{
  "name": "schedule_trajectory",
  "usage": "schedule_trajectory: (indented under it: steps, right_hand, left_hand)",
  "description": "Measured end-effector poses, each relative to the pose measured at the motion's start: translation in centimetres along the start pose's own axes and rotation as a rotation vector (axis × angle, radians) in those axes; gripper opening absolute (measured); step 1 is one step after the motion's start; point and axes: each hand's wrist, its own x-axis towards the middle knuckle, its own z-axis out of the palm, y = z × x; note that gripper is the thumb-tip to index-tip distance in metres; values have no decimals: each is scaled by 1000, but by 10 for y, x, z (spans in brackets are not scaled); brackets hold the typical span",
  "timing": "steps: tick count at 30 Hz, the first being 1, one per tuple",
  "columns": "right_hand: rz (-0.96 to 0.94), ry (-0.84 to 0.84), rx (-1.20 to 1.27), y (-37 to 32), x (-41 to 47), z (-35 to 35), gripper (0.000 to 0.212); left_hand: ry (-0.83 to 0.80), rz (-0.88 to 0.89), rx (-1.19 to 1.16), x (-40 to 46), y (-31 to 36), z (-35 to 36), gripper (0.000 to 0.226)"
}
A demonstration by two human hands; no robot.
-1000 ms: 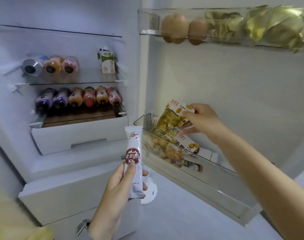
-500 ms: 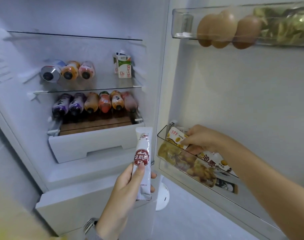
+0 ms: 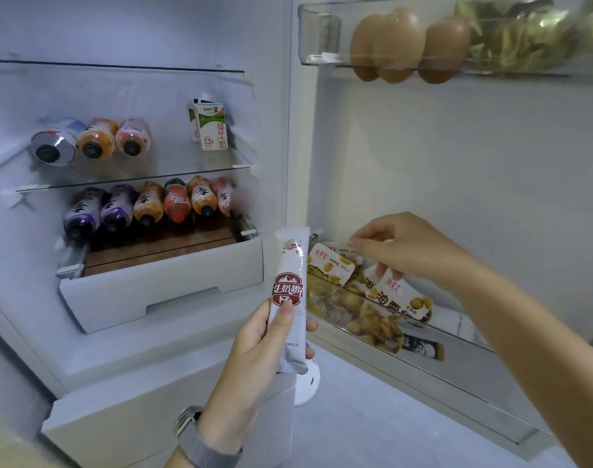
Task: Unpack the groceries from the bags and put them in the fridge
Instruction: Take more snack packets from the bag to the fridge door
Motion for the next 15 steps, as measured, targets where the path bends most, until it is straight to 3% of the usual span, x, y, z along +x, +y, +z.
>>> schedule_trajectory:
  steps: [4, 8, 11, 15]
  right_hand:
    - [10, -195, 231, -12, -46, -1, 30]
    - [-8, -6, 192, -1, -73, -8, 33]
    - [28, -6, 194, 12, -91, -18, 30]
    - [63, -13, 513, 28, -110, -27, 20]
  left_hand:
    - [-97, 33, 3, 1, 1, 27, 34]
    - [-245, 126, 24, 0, 5, 59, 30]
    - [-332, 176, 34, -1, 9, 82, 31]
    - [-409, 222, 46, -7, 11, 111, 25]
